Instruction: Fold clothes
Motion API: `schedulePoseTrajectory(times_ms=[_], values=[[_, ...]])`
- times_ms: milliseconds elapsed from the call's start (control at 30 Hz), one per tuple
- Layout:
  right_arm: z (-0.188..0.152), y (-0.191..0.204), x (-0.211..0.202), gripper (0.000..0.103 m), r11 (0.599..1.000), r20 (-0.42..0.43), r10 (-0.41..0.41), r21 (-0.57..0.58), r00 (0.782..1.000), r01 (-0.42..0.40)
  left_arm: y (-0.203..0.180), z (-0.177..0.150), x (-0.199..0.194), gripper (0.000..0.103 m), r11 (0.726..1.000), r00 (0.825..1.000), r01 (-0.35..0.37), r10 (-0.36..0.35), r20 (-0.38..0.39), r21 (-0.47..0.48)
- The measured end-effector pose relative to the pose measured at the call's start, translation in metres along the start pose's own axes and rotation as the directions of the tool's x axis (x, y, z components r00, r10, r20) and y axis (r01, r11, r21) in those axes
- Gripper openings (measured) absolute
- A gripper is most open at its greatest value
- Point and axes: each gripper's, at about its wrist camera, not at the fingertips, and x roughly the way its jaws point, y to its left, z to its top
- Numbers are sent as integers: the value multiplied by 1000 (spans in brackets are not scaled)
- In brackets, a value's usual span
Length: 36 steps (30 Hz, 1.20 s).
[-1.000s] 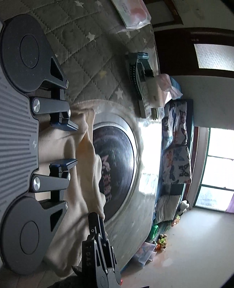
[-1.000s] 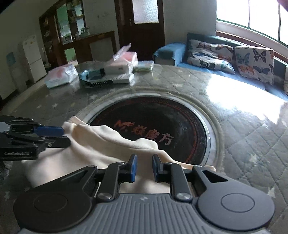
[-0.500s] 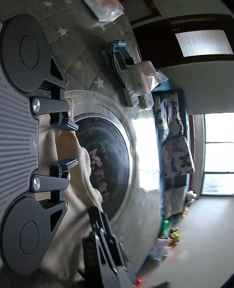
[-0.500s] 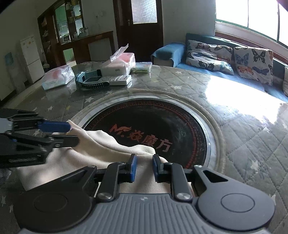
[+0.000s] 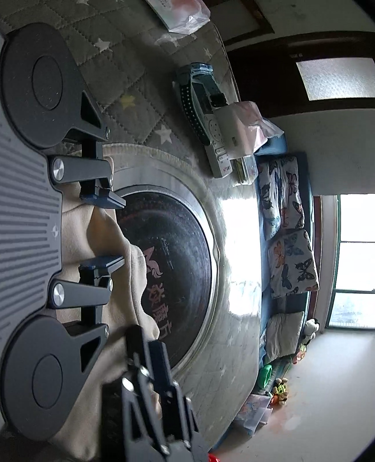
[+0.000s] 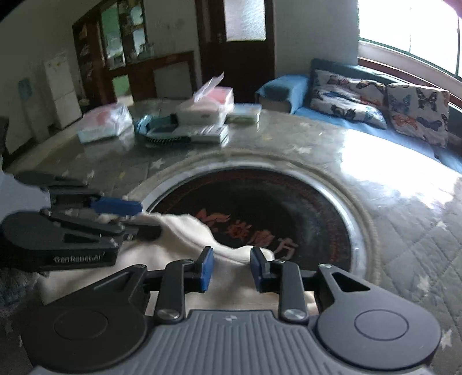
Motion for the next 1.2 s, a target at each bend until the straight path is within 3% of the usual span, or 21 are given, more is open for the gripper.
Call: schedulePoseTrajectory(times_ms=[167, 400, 800, 1200], values=[[4, -1, 5, 28, 1000, 7, -10, 16, 1000, 10, -3, 2, -10, 41, 1000, 1000, 21, -21, 22, 0], [-2, 3, -25, 29, 1000, 31, 5, -13, 1000, -5, -4, -8, -25, 42, 999, 999, 31, -31, 28, -12], [-50, 48, -76, 29, 991, 34, 64, -119, 997, -60, -32, -56, -80, 42, 993, 991, 106, -110, 81, 55], [-73, 61, -87, 28, 992, 51, 50, -115, 997, -44, -34, -70, -86, 42, 996, 992, 75, -79, 98, 47]])
